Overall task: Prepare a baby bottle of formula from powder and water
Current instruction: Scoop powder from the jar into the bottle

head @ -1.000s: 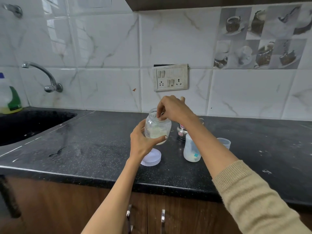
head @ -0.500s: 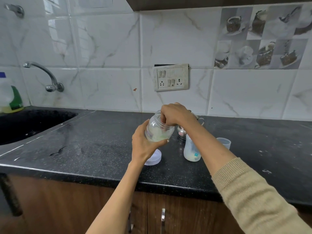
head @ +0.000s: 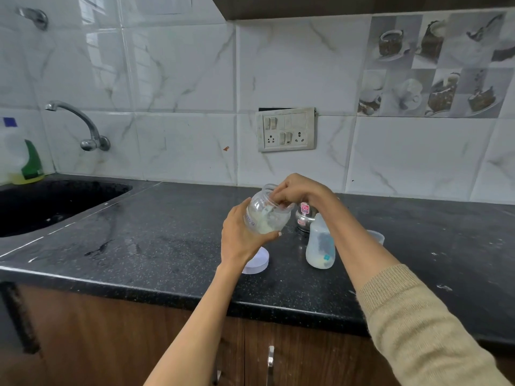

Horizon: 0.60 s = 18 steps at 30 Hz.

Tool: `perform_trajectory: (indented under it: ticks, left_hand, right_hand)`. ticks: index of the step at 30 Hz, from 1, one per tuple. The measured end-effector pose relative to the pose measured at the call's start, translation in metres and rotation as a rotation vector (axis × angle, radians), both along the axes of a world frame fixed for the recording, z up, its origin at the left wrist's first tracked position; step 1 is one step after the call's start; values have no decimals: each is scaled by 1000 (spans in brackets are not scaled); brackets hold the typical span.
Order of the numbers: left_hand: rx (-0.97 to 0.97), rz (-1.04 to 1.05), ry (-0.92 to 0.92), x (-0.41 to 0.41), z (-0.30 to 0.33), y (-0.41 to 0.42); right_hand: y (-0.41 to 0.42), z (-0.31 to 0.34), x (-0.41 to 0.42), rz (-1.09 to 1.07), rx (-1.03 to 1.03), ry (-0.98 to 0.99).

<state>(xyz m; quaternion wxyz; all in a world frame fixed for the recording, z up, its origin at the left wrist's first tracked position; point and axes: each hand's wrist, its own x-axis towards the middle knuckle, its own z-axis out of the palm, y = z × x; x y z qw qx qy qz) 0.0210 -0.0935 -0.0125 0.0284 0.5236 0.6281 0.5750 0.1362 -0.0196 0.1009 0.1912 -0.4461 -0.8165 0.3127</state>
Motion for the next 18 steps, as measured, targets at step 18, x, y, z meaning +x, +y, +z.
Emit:
perform_trajectory:
  ticks: [18]
  left_hand:
    - [7,41,-84,-2,-6,2]
  right_hand:
    - [14,-16,17,-237,-455,661]
